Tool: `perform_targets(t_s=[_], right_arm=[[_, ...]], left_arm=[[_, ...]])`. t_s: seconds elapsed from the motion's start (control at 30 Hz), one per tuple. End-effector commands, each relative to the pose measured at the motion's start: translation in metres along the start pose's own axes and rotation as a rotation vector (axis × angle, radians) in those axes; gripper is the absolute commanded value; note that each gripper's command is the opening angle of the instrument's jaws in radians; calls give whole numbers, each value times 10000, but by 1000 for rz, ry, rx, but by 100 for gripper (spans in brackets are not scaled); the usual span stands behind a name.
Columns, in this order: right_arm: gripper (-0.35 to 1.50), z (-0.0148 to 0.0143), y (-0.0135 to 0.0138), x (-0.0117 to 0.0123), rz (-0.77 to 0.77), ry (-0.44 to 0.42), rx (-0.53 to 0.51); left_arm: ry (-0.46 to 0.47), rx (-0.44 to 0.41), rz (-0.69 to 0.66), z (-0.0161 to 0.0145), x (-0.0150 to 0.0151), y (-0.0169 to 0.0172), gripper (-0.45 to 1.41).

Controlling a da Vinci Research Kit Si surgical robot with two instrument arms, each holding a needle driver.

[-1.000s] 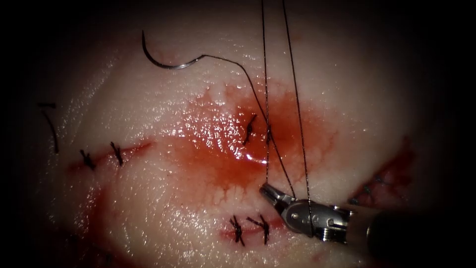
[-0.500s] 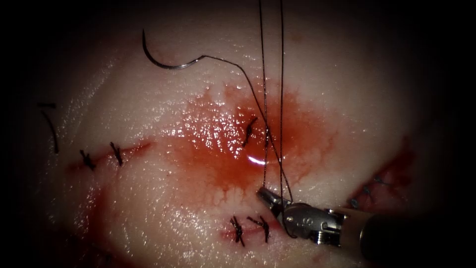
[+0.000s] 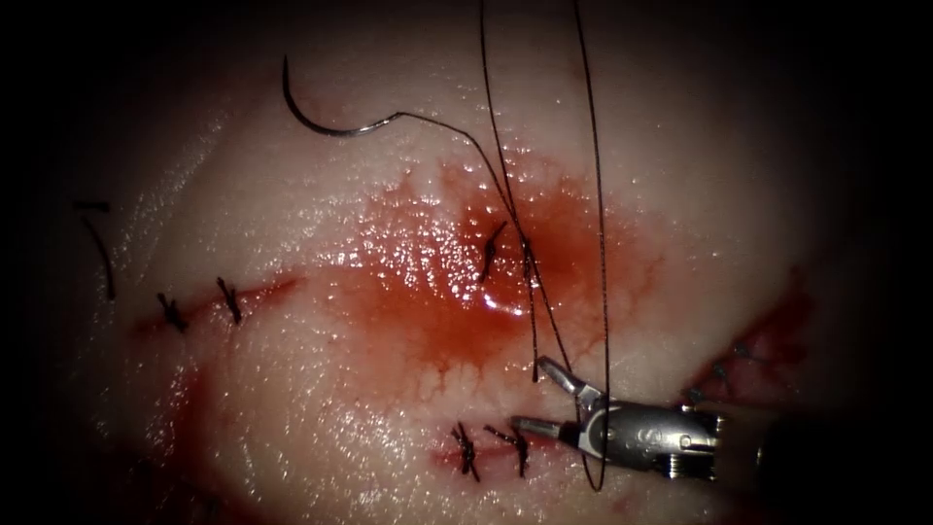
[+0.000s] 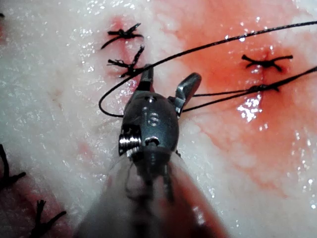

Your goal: Wound Closure

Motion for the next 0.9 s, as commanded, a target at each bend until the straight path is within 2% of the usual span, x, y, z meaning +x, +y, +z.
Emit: perform_targets(t_s=[0.03, 0.1, 0.3, 0.37, 0.47, 0.57, 0.63, 0.7, 0.77, 0.9], right_arm=[[143, 0, 3, -2, 7, 5, 6], [146, -9, 16, 3, 17, 19, 13], [146, -32, 56, 15, 45, 20, 56], [141, -36, 90, 22, 26, 4, 79], [131, -25, 128, 28, -10, -64, 132], [128, 5, 173, 36, 0, -173, 197], [130, 27, 192, 37, 16, -187, 213], [131, 50, 205, 38, 23, -186, 231], [126, 94, 217, 36, 27, -212, 265], [120, 142, 227, 35, 24, -233, 320]], left_arm=[[31, -4, -18, -4, 9, -3, -45], [79, -11, -73, -41, 38, -5, -45], [189, -14, -186, -116, 89, -8, -45], [233, -17, -222, -152, 115, -7, -45], [266, -18, -244, -183, 139, -3, -45], [283, -28, -246, -217, 172, 8, -45], [274, -38, -248, -234, 187, 15, -45], [266, -41, -245, -249, 200, 22, -45], [233, -44, -246, -275, 216, 39, -45], [188, -53, -238, -304, 221, 59, -45]])
